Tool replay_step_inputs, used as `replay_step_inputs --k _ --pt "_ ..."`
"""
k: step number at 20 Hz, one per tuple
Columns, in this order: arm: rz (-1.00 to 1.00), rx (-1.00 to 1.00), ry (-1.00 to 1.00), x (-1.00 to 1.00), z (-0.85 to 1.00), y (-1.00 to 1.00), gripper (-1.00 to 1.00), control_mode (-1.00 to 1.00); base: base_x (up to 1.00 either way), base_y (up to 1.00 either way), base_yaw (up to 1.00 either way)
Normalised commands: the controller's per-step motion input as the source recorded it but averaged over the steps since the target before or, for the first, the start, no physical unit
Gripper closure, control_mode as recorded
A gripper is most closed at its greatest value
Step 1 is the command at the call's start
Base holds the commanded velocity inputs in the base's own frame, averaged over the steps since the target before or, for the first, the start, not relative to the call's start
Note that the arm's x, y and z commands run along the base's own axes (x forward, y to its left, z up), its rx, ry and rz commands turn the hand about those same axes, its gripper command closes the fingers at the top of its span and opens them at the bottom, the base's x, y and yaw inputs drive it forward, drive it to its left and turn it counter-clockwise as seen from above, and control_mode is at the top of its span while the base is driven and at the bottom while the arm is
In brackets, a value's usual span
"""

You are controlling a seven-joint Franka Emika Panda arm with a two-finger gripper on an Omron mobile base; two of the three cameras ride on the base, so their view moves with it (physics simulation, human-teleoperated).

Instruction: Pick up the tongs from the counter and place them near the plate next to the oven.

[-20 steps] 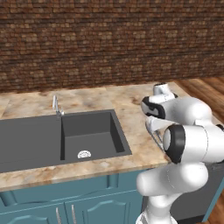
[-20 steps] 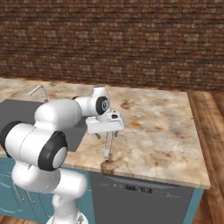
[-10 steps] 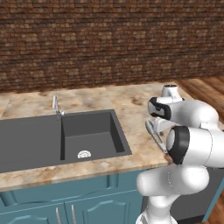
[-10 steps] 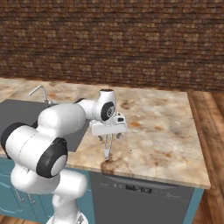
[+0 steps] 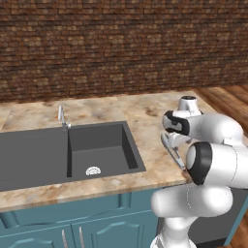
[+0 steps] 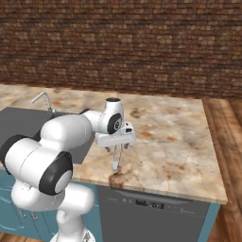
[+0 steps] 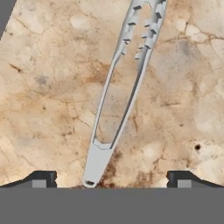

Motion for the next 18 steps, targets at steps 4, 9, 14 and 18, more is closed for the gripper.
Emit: replay_step_inputs --k 4,9,14,18 --pt "-0.12 0.0 0.0 0.16 -0.06 0.2 -1.0 -1.0 0.0 0.0 0.0" --pt "-0.18 0.0 0.0 0.09 -0.04 0.07 -1.0 -1.0 0.0 0.0 0.0" --pt "-0.18 0.0 0.0 0.04 -0.05 0.0 -1.0 -1.0 0.0 0.0 0.0" --pt "-0.19 0.05 0.0 0.0 0.0 0.0 -1.0 -1.0 0.0 0.0 0.0"
